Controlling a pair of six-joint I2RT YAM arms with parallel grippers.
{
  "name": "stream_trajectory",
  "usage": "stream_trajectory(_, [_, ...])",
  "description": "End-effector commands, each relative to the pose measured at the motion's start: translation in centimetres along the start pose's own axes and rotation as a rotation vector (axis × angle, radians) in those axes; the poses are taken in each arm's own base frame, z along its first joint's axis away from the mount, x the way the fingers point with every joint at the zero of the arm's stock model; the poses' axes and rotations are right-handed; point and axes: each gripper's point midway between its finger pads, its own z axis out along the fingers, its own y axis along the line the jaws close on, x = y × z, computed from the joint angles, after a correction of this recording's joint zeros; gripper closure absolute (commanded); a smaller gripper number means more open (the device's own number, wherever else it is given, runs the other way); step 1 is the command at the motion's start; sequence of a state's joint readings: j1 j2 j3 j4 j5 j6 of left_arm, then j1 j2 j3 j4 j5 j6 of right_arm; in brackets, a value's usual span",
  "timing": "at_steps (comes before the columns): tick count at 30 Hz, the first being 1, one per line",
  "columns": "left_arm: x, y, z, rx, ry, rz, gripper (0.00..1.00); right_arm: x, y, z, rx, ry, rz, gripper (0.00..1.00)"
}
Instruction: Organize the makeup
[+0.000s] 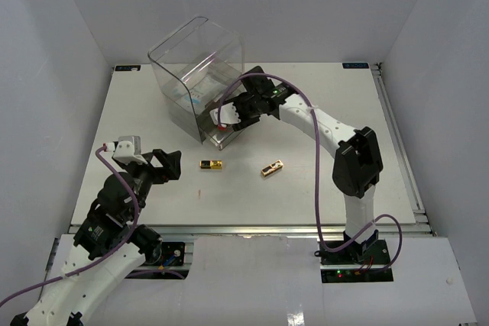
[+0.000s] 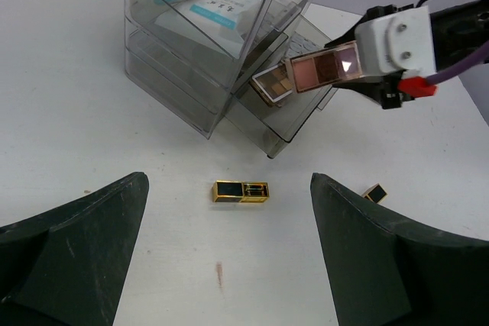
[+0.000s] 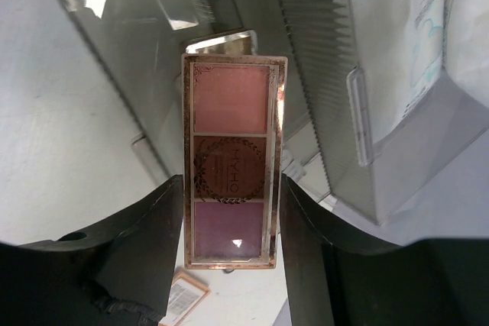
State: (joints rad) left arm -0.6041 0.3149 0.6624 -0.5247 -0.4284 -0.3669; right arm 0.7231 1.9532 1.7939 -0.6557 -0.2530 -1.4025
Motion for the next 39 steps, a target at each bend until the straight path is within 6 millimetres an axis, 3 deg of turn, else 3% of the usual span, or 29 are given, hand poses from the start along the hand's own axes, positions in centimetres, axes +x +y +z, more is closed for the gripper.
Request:
stream_trajectory(1, [0.1, 0.5, 0.0, -0.028, 0.002, -0.004, 0.02, -1.2, -5.0, 0.2, 0.144, 0.049, -0.076, 0.73])
stream_trajectory(5, [0.1, 0.5, 0.0, -0.025, 0.003, -0.003, 0.02, -1.8, -5.1, 1.5, 0.143, 0.047, -0.113, 0.7])
stream_trajectory(15, [0.2, 0.4, 0.0, -0.02, 0.004, -0.002, 0.02, -3.1, -2.9, 4.2, 0.08, 0.022, -0.166, 0.59])
stream_trajectory(25, [0.1, 0.5, -0.1, -0.023, -0.003, -0.006, 0.02, -3.7, -2.2, 5.1, 0.079, 0.027, -0.183, 0.22])
stream_trajectory(30, [0.0, 0.5, -0.1, -0.02, -0.006, -0.007, 0.02, -4.4, -2.7, 3.0, 0.123, 0.008, -0.147, 0.16])
stream_trajectory(34, [-0.1, 0.5, -0.3, -0.018, -0.011, -0.01, 0.02, -5.4, -4.5, -0.7, 0.194, -0.073, -0.02, 0.14])
stream_trajectory(37, [-0.3, 0.4, -0.4, -0.013, -0.018, -0.015, 0.02, -4.1, -5.8, -3.9, 0.247, -0.144, 0.251, 0.12])
stream_trajectory(39, [-0.4, 0.3, -0.4, -0.007, -0.021, -0.017, 0.02, -2.0, -6.4, -6.1, 0.272, -0.183, 0.411, 0.11])
